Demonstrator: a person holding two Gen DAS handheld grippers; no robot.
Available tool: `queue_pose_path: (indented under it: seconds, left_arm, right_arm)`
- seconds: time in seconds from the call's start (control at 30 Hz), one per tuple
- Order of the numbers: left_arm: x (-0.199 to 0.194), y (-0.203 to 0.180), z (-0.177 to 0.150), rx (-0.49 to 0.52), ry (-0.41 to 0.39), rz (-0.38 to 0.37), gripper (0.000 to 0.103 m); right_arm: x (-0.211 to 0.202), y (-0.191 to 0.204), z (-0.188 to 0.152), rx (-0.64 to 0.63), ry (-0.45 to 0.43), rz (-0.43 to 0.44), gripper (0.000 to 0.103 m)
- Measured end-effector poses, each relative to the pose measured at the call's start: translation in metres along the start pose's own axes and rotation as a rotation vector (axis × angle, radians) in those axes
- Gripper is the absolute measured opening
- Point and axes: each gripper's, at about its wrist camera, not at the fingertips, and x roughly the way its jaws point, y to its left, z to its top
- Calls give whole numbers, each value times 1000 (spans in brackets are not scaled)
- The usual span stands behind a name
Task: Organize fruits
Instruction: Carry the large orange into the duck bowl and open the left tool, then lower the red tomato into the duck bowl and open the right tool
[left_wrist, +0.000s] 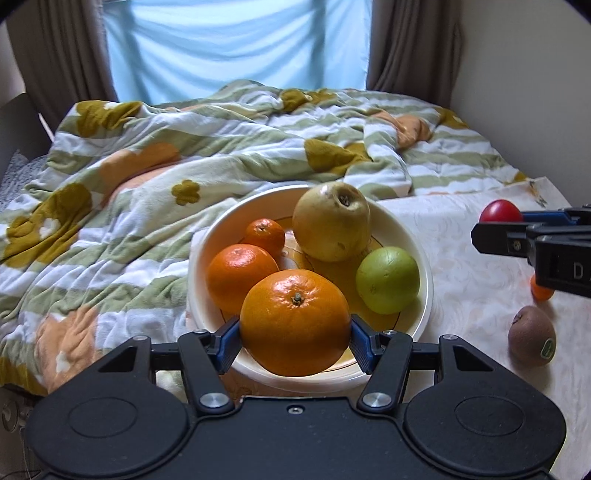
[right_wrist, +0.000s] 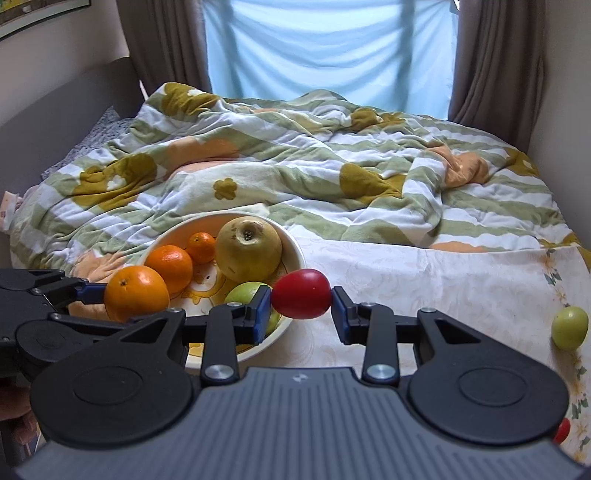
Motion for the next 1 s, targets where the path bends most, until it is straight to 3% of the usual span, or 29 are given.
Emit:
queue_pose_path:
  seconds: [0.4, 0.47, 0.53, 0.73, 1.0]
  left_arm:
    - [32, 6, 1, 40, 76, -66, 65]
    - [31, 6, 1, 36, 62, -70, 75]
    - [25, 7, 3, 28, 40, -65, 99]
    - [5, 15, 0, -19, 19, -24, 100]
    - [-33, 23, -19, -143, -32, 39, 100]
  right_arm:
    - [15, 9, -2, 39, 15, -63, 50]
    - [15, 10, -1, 41, 14, -68, 50]
    - [14, 11, 0, 40, 13, -68, 50]
    - [14, 15, 10, 11, 9, -30, 50]
    - [32, 36, 33, -55, 66, 111, 50]
